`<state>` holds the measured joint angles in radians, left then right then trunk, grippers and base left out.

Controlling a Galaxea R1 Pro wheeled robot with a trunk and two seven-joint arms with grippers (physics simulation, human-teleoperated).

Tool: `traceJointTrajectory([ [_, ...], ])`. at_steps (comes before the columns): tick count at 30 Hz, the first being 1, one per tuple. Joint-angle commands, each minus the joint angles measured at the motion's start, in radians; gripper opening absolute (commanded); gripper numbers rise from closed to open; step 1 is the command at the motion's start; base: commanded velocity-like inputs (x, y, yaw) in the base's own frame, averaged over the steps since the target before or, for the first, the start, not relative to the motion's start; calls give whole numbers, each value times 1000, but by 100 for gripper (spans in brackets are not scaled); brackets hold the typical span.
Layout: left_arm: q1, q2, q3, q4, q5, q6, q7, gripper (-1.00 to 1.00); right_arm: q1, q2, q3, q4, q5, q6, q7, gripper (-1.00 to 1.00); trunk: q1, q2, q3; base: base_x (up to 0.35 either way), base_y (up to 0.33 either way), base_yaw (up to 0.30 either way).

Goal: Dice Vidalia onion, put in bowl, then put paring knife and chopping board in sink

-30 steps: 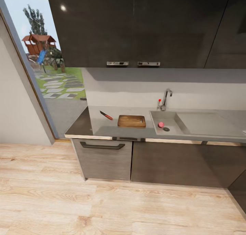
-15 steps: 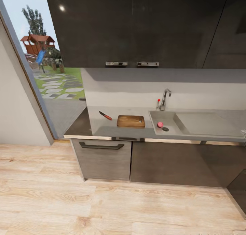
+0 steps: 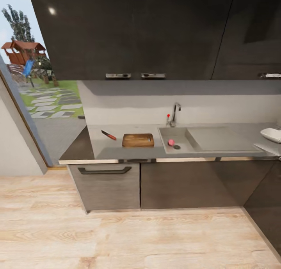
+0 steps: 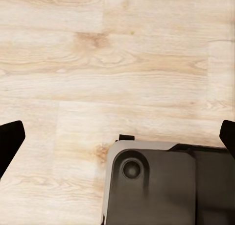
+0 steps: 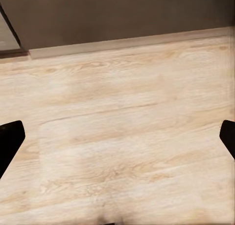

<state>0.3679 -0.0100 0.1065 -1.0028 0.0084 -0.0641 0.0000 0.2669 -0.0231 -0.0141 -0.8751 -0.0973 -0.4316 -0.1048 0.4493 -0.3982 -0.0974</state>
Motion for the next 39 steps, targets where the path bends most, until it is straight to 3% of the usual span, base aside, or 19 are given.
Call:
traceJointTrajectory([
  [1, 0, -1, 2, -1, 1, -2, 0, 100, 0, 0, 3, -1, -10, -3, 0, 100, 1, -2, 0, 0, 0, -214],
  [39, 0, -1, 2, 21, -1, -2, 0, 100, 0, 0, 3, -1, -10, -3, 0, 100, 1, -2, 40, 0, -93, -201],
])
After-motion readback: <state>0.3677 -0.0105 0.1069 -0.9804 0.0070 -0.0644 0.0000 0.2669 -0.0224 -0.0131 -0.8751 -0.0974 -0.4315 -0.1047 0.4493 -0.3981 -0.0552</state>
